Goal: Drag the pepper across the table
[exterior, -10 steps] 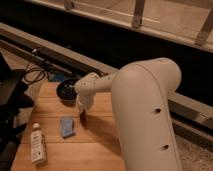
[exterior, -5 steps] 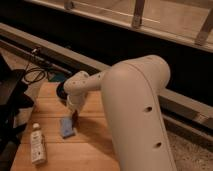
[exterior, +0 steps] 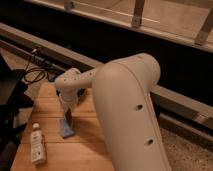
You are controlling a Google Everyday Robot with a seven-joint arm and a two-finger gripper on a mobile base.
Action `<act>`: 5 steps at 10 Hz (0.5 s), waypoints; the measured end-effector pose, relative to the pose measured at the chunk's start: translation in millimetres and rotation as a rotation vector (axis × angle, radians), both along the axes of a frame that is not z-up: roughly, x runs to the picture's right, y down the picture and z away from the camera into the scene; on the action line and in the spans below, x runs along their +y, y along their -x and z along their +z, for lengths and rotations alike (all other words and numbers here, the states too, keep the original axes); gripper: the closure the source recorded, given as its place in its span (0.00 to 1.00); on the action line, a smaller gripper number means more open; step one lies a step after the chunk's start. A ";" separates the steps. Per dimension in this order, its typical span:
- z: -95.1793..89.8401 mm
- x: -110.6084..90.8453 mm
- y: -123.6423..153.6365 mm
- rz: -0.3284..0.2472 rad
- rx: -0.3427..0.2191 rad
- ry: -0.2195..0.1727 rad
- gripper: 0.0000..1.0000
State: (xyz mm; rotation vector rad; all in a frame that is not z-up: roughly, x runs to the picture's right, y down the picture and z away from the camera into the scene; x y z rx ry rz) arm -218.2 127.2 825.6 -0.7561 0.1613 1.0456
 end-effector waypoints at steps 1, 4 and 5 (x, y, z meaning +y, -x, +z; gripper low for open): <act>-2.2 -3.2 4.0 -0.014 -0.007 -0.003 0.99; -9.0 -4.6 20.5 -0.032 -0.025 -0.005 0.99; -10.4 -4.0 18.3 -0.042 -0.025 -0.004 0.99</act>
